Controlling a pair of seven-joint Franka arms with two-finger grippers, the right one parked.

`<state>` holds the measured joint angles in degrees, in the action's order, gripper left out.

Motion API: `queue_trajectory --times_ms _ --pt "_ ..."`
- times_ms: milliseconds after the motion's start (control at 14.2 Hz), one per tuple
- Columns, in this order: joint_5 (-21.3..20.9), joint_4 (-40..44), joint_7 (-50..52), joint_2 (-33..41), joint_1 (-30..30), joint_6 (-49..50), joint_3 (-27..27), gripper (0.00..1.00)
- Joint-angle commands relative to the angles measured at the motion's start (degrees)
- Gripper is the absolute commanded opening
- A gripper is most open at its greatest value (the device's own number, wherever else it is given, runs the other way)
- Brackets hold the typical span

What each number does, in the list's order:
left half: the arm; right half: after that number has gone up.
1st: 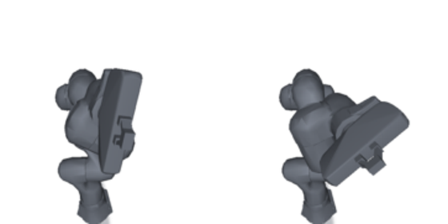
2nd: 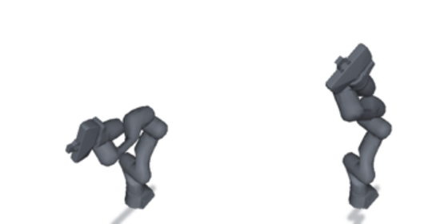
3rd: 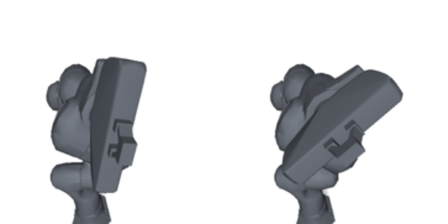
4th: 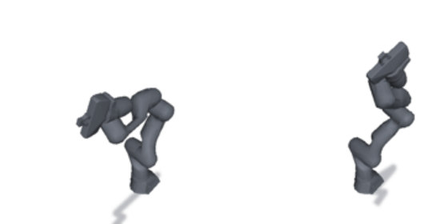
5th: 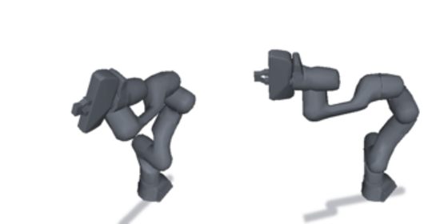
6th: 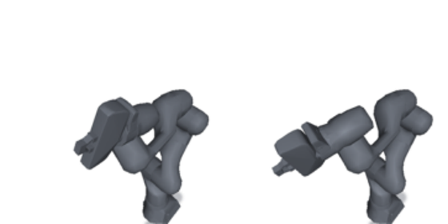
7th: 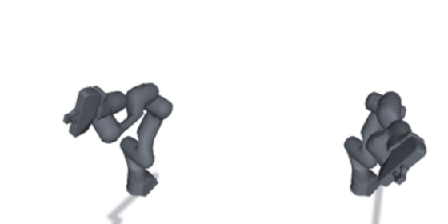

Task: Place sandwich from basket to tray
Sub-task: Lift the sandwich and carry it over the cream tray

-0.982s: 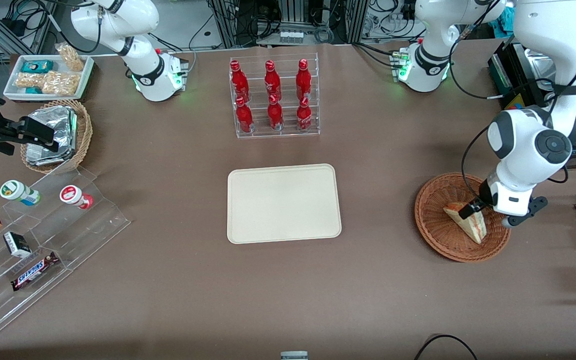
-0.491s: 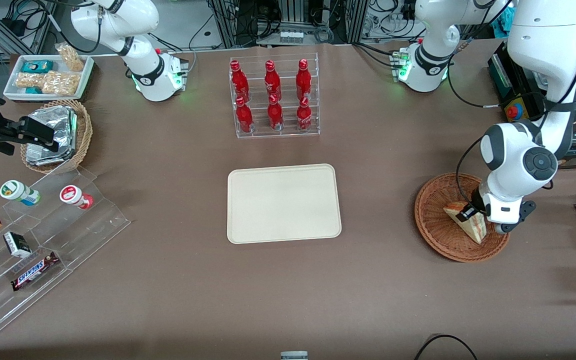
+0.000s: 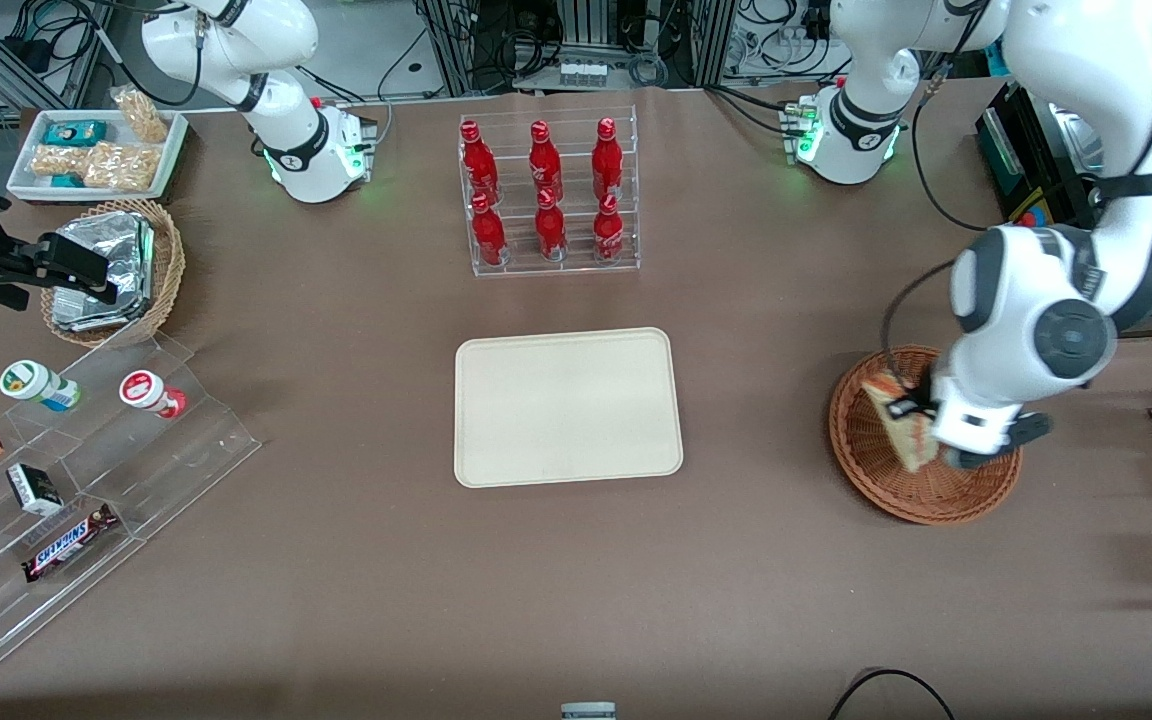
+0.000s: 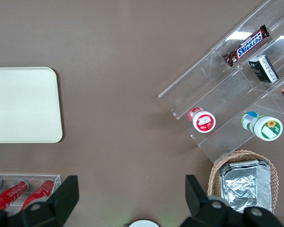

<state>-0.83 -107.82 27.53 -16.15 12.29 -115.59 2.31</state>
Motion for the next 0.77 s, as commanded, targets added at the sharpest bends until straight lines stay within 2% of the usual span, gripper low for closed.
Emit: queue_trajectory --times_ms 0,421,702 --pt "-0.7 2.7 1.5 -2.8 8.0 -0.3 -0.2 0.00" --pt "-0.7 9.9 23.2 -13.2 25.9 -12.5 -0.2 0.00" --pt "-0.8 15.1 30.6 -18.0 33.1 -15.5 -0.2 0.00"
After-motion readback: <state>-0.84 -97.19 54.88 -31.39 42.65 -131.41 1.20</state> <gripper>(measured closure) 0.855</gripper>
